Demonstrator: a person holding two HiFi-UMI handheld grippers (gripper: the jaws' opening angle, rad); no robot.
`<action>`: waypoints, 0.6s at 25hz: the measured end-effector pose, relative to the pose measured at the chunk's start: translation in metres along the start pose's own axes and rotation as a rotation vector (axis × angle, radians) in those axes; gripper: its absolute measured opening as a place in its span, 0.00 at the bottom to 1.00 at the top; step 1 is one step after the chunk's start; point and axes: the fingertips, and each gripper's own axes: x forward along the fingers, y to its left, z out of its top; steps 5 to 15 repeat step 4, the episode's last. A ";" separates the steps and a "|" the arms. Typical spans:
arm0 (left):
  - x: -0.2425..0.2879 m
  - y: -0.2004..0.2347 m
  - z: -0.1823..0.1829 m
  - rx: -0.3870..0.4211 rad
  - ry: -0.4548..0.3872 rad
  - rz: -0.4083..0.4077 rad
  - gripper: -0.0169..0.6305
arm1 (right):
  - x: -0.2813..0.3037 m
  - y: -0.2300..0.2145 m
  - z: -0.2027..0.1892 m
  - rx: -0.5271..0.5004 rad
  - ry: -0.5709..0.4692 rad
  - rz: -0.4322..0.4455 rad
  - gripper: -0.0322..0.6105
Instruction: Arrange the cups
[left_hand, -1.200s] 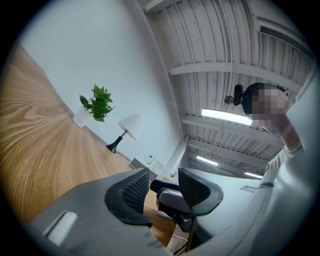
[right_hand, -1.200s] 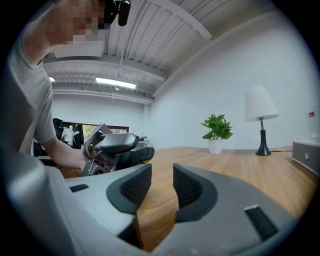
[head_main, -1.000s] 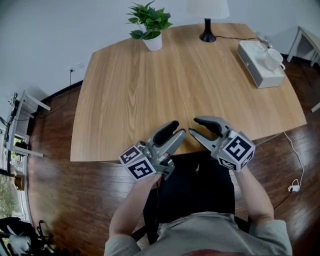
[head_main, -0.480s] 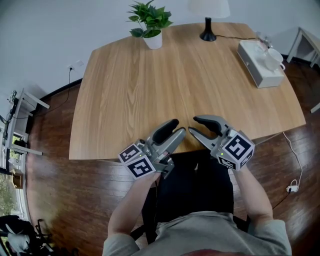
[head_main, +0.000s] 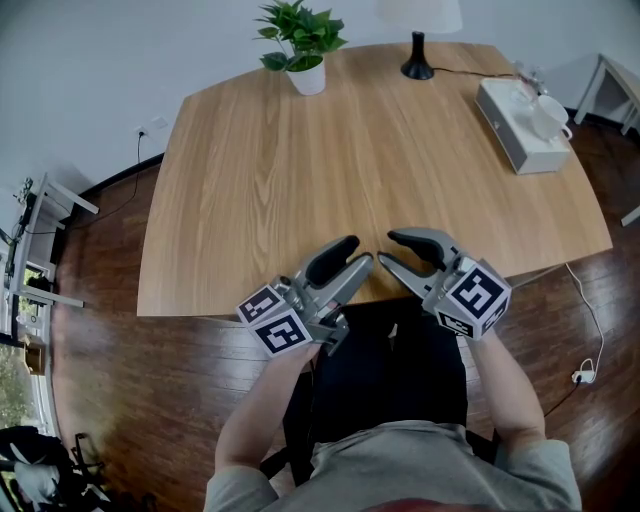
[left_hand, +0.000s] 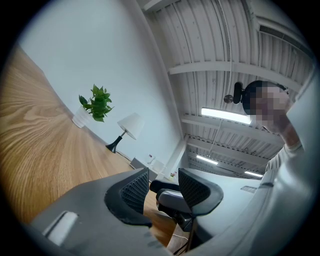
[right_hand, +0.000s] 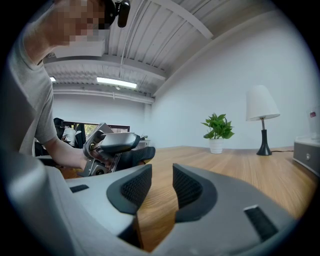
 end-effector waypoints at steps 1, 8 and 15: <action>0.000 0.000 0.000 0.000 0.001 0.000 0.31 | 0.000 0.000 0.000 0.002 0.001 0.000 0.25; -0.001 0.000 0.000 -0.003 0.001 0.002 0.31 | 0.001 0.000 0.000 0.004 0.002 0.002 0.25; -0.001 0.000 0.000 -0.003 0.001 0.002 0.31 | 0.001 0.000 0.000 0.004 0.002 0.002 0.25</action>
